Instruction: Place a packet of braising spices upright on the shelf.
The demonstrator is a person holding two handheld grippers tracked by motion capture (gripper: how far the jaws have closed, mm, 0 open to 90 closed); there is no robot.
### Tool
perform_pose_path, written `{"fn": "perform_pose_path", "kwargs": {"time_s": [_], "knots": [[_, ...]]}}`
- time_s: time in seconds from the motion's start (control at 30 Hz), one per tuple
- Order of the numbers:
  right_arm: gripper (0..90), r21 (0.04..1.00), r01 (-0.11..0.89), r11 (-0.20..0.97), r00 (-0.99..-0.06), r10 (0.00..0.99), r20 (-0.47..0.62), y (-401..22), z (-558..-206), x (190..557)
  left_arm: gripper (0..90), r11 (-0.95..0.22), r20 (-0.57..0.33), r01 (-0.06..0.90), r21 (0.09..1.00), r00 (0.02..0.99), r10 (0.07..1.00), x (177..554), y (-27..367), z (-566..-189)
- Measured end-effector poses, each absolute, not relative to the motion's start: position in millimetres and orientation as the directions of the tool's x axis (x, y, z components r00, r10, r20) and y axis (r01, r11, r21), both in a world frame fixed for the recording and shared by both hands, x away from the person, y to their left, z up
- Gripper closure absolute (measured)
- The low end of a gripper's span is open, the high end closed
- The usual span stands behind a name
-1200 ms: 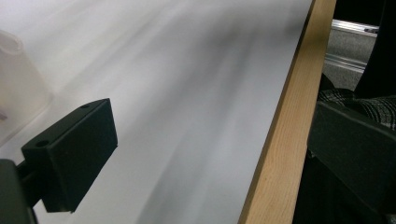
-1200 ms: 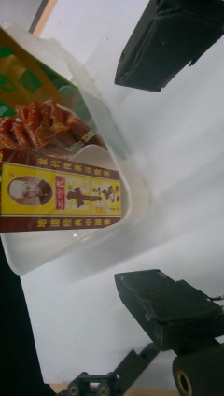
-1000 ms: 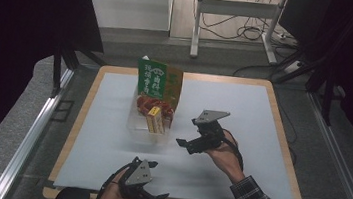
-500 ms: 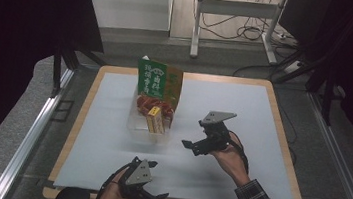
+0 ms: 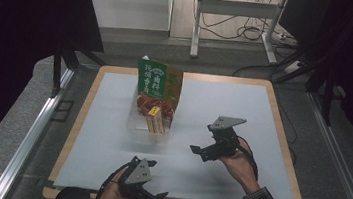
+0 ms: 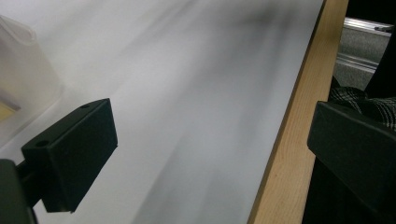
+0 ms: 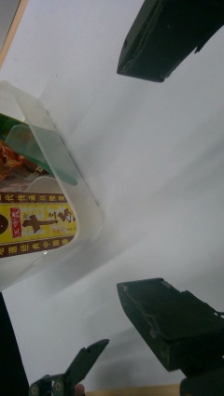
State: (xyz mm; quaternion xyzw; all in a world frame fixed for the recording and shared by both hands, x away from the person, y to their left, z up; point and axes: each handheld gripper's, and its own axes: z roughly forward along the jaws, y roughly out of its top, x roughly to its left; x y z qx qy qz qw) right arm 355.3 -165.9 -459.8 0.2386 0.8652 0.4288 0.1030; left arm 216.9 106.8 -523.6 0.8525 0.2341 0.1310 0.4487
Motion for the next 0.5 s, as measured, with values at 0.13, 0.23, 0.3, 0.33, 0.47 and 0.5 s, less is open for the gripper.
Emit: {"fn": "perform_pose_path", "kwargs": {"time_s": [0.13, 0.23, 0.3, 0.33, 0.47, 0.5], "knots": [[0.0, 0.791, 0.326, 0.517, -0.862, 0.506, 0.025, -170.7, -458.6, 350.3, 1.2, -0.484, 0.013, 0.285, 0.827, 0.852, 0.523, 217.3, 107.5, -523.6], [0.0, 0.791, 0.321, 0.522, -0.862, 0.508, 0.015, -174.7, -458.1, 346.0, 1.2, -0.484, 0.013, 0.287, 0.827, 0.851, 0.525, 217.5, 107.9, -523.7], [0.0, 0.789, 0.321, 0.523, -0.860, 0.510, 0.012, -177.0, -458.0, 343.7, 1.2, -0.484, 0.012, 0.288, 0.826, 0.850, 0.526, 217.7, 108.2, -523.7], [0.0, 0.789, 0.320, 0.524, -0.859, 0.512, 0.009, -178.8, -458.1, 342.1, 1.2, -0.479, 0.008, 0.291, 0.828, 0.849, 0.528, 217.6, 108.0, -523.8], [0.0, 0.790, 0.321, 0.523, -0.856, 0.517, 0.005, -185.5, -459.1, 338.3, 1.2, -0.476, 0.008, 0.292, 0.830, 0.846, 0.533, 218.0, 108.5, -523.6], [0.0, 0.789, 0.323, 0.522, -0.854, 0.520, 0.005, -187.6, -459.8, 337.7, 1.2, -0.475, 0.009, 0.291, 0.830, 0.845, 0.534, 218.0, 108.6, -523.6]]}}
